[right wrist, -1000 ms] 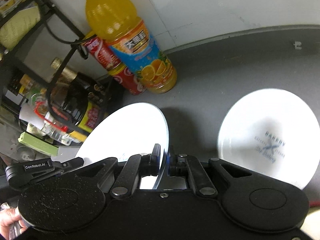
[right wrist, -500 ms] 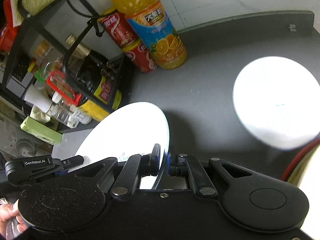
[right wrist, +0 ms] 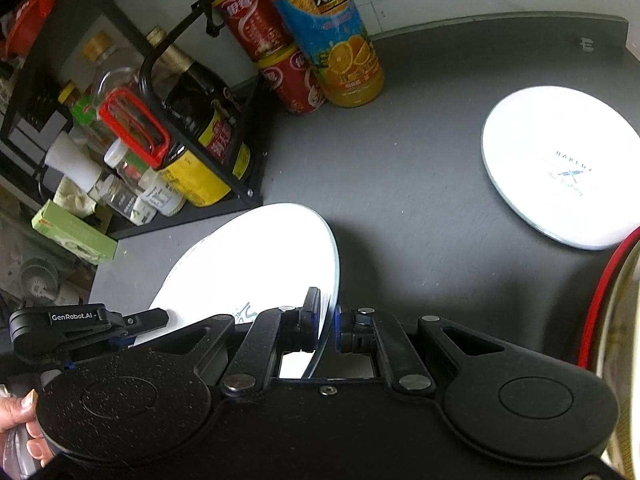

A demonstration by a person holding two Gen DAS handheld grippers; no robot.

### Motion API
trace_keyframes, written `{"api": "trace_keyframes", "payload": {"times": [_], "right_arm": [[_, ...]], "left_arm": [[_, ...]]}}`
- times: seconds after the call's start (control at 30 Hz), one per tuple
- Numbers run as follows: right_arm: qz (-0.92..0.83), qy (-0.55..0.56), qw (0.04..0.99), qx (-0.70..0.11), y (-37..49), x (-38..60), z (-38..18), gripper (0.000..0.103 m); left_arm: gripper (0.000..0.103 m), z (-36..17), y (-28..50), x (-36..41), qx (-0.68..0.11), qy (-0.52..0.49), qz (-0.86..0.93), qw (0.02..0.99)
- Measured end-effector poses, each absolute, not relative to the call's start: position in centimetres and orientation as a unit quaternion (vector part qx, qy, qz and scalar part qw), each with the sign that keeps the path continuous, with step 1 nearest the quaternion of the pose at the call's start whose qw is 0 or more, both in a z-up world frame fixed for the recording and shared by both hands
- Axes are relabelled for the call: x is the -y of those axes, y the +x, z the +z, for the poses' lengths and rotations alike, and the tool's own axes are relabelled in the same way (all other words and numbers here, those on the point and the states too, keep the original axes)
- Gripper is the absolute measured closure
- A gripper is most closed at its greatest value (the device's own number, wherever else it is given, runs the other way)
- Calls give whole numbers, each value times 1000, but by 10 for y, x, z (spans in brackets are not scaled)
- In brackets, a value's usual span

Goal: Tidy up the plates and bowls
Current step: 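Lift the 'Sweet' plate and carry it over the large rimmed white plate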

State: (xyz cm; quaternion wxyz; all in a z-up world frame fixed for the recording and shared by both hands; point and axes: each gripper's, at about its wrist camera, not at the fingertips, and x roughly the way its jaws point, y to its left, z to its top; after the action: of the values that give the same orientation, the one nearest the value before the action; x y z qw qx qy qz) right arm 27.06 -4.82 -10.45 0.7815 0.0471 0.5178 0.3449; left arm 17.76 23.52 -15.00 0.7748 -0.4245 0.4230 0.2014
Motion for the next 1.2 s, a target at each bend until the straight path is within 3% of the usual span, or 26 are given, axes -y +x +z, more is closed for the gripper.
{"api": "trace_keyframes", "payload": {"times": [0.73,1.07,1.13,1.2], "right_arm": [[322,34,793,-516,254,32,-119,97],[324,34,791,-518,252,29,-121,97],[324,34,790,-520,252,27,-122,97],[323,36,789,-520,252,26,-123,96]], "left_arm": [[89,-180,176,-248,-463,-425,208,749],[88,-162,179,-248,-480,-389,220,755],[87,-155,178,-250,-477,-384,219,759],[79,-149,176,-253,-472,-379,221,765]]}}
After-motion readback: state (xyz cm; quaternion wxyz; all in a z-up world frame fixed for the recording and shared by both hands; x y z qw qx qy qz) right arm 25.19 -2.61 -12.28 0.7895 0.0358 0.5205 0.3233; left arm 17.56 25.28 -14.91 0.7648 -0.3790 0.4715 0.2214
